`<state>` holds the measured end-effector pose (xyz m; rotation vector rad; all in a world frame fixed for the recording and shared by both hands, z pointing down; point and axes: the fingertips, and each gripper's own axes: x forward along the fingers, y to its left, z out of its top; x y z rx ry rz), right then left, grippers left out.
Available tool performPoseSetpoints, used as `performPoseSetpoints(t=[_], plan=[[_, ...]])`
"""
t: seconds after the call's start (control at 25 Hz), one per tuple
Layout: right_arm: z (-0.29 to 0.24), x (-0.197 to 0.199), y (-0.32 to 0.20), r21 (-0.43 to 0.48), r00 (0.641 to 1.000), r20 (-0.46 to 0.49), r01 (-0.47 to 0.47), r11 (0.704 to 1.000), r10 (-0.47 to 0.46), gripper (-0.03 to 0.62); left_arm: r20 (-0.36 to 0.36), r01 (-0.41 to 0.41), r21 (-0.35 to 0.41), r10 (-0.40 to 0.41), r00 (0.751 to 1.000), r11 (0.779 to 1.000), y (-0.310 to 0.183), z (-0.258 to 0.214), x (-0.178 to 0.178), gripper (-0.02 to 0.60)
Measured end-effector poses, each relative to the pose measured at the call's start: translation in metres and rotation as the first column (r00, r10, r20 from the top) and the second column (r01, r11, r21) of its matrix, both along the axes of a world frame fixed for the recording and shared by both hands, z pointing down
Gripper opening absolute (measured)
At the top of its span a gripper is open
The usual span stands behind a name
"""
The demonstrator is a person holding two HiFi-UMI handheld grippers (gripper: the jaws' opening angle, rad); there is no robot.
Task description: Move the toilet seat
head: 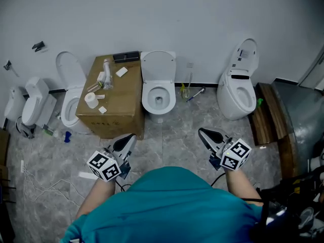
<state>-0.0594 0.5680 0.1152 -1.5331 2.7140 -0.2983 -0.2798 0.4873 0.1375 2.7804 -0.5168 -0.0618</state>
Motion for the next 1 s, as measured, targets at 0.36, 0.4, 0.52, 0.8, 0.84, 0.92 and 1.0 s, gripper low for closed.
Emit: performPoseSetpoints(t=[0.36, 0.4, 0.52, 0.8, 0.84, 0.92, 1.0], plan=[[-0.012, 0.063, 0.046, 0.031, 1.000, -0.022, -0.018, 0.999, 0.018, -0.002, -0.018, -0.029, 0.020, 0.029, 0.999, 0.999, 0.034, -0.008, 0.068, 0.003], [-0.011, 0.070, 0.050, 0.030, 1.000, -0.024, -0.018, 0.999, 0.019, -0.001, -0.018, -0.029, 0.019, 0.030, 0.999, 0.999, 0.039, -0.008, 0.075, 0.003], [-0.007, 0.087, 0.060, 0.025, 1.000, -0.025, -0.008, 1.000, 0.009, -0.002, -0.015, -0.030, 0.011, 0.031, 0.999, 0.999, 0.050, -0.006, 0.096, 0.003], [0.005, 0.102, 0.060, 0.016, 1.000, -0.014, 0.023, 1.000, -0.023, 0.000, 0.010, -0.021, -0.005, 0.021, 1.000, 1.000, 0.059, 0.003, 0.114, 0.003], [0.007, 0.102, 0.057, 0.012, 1.000, -0.011, 0.026, 1.000, -0.025, -0.002, 0.012, -0.017, -0.007, 0.017, 1.000, 1.000, 0.057, 0.004, 0.114, 0.003], [0.011, 0.100, 0.050, 0.005, 1.000, -0.008, 0.029, 1.000, -0.029, 0.000, 0.014, -0.008, -0.013, 0.009, 1.000, 1.000, 0.050, 0.007, 0.109, 0.003], [0.014, 0.095, 0.038, 0.003, 1.000, -0.008, 0.030, 1.000, -0.030, 0.000, 0.010, -0.004, -0.021, 0.004, 1.000, 1.000, 0.039, 0.011, 0.104, 0.003]])
